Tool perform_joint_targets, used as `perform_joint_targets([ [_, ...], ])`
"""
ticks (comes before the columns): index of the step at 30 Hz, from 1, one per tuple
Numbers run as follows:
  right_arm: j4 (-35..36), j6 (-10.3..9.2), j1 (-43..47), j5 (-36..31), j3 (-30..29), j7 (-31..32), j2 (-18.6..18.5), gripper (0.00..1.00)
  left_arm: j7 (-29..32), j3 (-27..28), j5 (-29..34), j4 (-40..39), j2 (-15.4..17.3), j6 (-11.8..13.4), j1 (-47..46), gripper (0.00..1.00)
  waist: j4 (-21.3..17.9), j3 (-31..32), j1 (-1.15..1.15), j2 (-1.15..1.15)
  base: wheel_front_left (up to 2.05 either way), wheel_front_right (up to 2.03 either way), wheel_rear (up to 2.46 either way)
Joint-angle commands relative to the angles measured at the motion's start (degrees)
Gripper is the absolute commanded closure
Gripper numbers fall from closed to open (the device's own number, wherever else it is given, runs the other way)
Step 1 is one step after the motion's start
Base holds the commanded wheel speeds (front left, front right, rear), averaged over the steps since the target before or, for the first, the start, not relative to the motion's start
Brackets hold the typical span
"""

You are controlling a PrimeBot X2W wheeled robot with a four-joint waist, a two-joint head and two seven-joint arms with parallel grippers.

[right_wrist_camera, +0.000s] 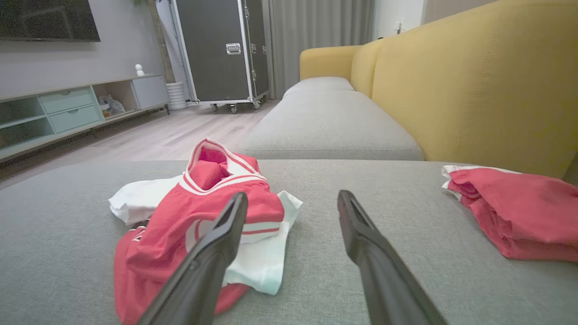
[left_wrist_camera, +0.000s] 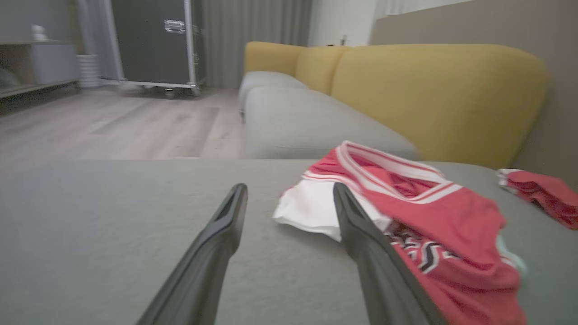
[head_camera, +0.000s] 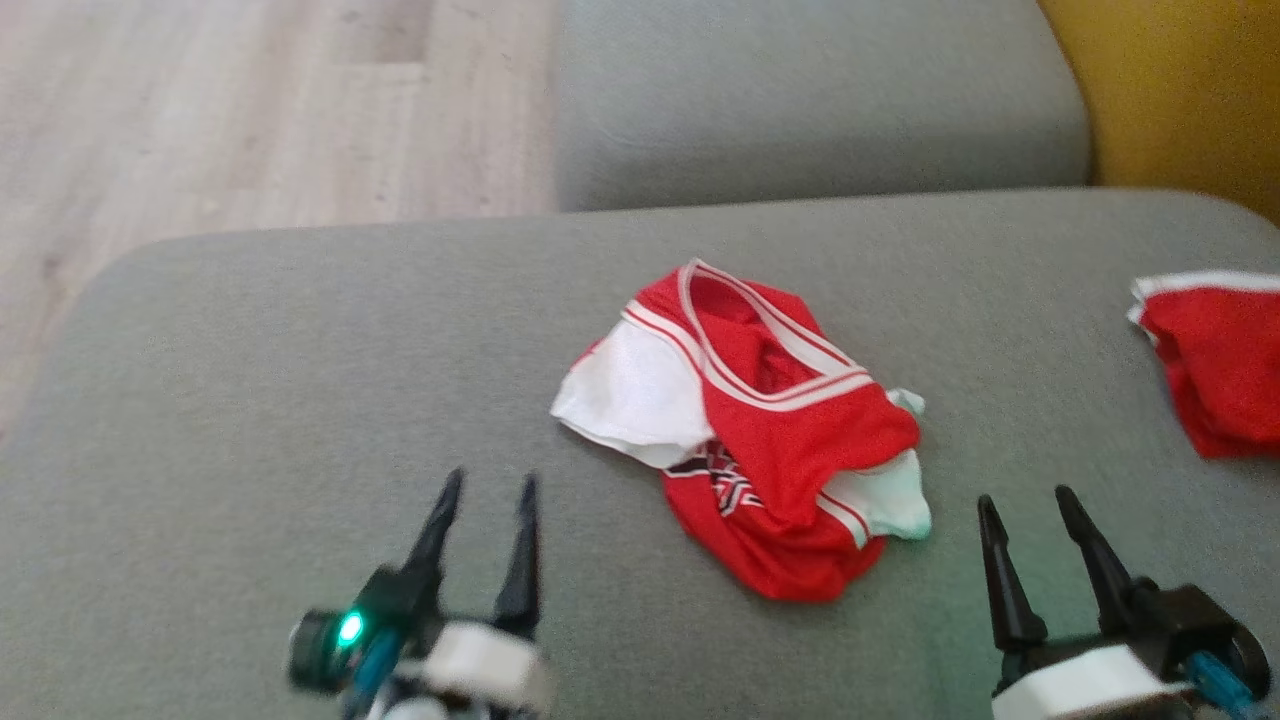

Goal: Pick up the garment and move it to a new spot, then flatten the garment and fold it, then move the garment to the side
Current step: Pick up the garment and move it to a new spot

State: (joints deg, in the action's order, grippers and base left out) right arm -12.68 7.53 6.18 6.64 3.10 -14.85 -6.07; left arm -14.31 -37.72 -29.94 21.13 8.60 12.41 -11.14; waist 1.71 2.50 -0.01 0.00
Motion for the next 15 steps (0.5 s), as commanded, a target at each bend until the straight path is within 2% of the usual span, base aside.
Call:
perform_joint_targets([
  [1, 1.4, -0.04, -0.4, 0.3, 0.6, -0.2, -0.1, 0.00, -0.7, 4.3, 2.3, -4.2, 1.2, 0.9, 1.7, 0.00, 3.2, 2.6, 0.01, 0.00, 0.00, 0.00, 0.00],
  [4, 1.4, -0.04, 0.8, 0.3, -0.2, -0.2, 0.7, 0.00, -0.7, 8.7, 7.1, -9.3, 2.8, 1.9, 7.5, 0.00, 4.6, 3.6, 0.01, 0.00, 0.00, 0.00, 0.00],
  [8, 1.1, -0.04, 1.8, 0.2, 0.0, -0.2, 1.4, 0.00, -0.7, 13.0, 10.6, -13.2, 3.5, 1.8, 14.4, 0.00, 5.4, 4.2, 0.01, 0.00, 0.00, 0.00, 0.00],
  [15, 0.9, -0.04, 2.4, 0.0, 0.2, -0.2, 1.8, 0.00, -0.7, 19.3, 12.7, -16.1, 1.5, 0.6, 19.9, 0.00, 5.5, 4.6, 0.01, 0.00, 0.00, 0.00, 0.00],
])
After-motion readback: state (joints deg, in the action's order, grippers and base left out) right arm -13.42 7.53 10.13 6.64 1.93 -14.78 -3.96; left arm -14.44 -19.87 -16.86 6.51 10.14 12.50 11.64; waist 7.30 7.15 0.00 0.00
